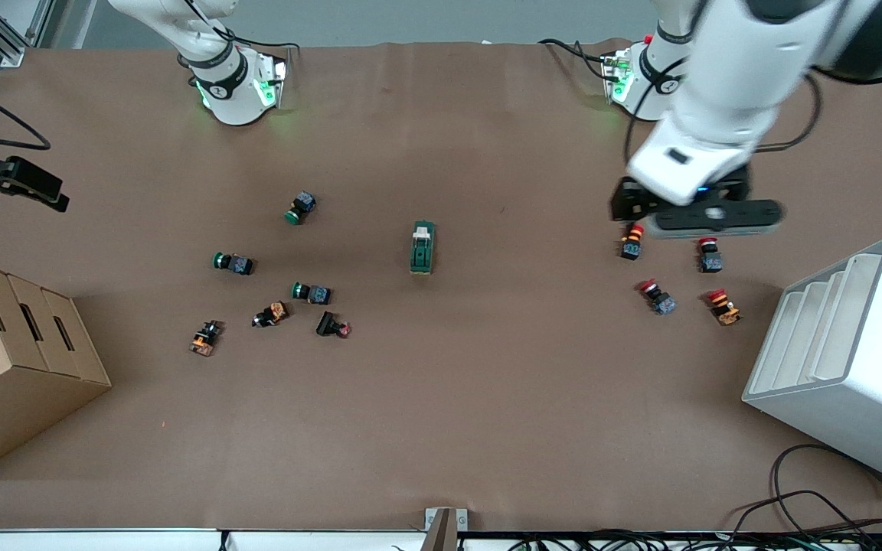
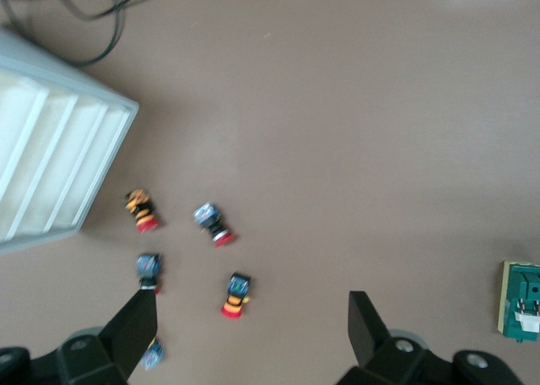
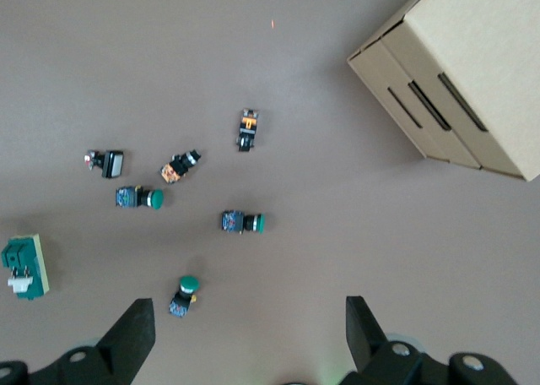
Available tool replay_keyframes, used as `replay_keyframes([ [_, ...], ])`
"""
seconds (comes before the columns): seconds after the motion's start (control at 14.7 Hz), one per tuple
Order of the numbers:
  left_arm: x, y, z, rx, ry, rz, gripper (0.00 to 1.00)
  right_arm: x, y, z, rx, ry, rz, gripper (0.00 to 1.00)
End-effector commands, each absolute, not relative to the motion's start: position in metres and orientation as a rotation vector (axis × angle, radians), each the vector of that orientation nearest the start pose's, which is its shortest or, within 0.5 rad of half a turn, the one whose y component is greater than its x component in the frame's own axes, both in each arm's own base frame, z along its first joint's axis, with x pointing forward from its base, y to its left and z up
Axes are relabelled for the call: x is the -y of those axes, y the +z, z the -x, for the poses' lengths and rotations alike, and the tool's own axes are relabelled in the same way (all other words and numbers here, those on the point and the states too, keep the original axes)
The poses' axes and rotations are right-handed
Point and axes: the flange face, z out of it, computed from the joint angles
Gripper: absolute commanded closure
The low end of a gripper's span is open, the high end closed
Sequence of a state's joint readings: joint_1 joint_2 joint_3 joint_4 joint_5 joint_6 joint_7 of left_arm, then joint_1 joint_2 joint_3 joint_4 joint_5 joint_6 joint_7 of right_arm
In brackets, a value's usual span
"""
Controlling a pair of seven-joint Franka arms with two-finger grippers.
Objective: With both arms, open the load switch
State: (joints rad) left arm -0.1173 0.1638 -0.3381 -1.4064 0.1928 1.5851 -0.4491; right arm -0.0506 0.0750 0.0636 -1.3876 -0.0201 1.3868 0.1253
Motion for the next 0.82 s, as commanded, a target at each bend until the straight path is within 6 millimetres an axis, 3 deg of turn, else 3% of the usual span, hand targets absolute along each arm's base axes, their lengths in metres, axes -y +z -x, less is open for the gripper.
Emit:
replay_keyframes([
  [0.0,0.199,0.637,-0.550,-0.035,-0.105,3.063,0.00,-0.012,0.648,-0.553,-0.155,0.173,3.133,0.00],
  [0.14,0.148,0.649,-0.549,-0.103,-0.086,3.092,0.00,-0.020,0.643,-0.549,-0.129,0.193,3.128,0.00],
  [0.34,0.110,0.652,-0.529,-0.140,-0.036,3.100,0.00,-0.032,0.648,-0.539,-0.094,0.150,3.133,0.00],
  [0.75,0.082,0.649,-0.503,-0.095,0.061,3.114,0.00,-0.024,0.650,-0.520,-0.123,0.152,3.134,0.00],
])
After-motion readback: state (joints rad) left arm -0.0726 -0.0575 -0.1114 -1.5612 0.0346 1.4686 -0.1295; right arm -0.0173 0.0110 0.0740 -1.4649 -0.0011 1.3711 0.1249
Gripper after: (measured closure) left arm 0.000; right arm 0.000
